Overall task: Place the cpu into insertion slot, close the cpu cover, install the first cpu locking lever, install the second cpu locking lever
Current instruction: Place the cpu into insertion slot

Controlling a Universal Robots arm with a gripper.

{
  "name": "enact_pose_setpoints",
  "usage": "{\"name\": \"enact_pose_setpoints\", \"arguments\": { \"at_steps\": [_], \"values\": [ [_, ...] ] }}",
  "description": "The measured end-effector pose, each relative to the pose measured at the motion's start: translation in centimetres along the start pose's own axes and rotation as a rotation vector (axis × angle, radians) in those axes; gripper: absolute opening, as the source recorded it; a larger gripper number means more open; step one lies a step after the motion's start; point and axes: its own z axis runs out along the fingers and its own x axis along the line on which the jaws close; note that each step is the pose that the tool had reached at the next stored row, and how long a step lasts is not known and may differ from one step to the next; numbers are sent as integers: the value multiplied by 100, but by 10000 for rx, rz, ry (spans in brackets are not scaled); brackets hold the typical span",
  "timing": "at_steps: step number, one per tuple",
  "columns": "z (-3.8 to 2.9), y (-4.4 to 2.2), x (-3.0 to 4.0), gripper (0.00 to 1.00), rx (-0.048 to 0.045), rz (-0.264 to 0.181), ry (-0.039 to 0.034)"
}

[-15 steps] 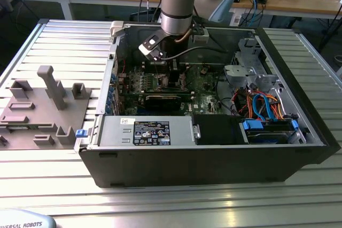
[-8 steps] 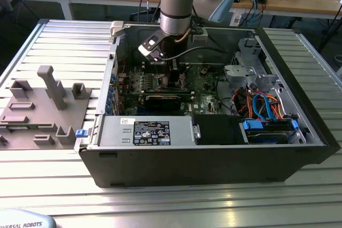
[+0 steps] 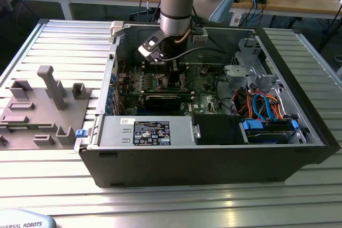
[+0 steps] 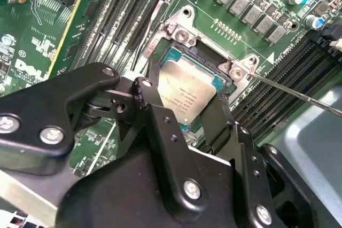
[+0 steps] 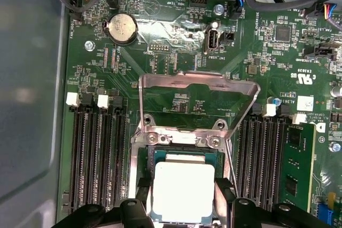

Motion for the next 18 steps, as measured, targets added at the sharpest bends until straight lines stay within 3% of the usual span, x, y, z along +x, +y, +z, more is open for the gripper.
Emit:
{"name": "enact_pose_setpoints", "arguments": {
  "at_steps": [18],
  "values": [
    [20, 1, 11, 55, 0, -2, 1]
  ]
}}
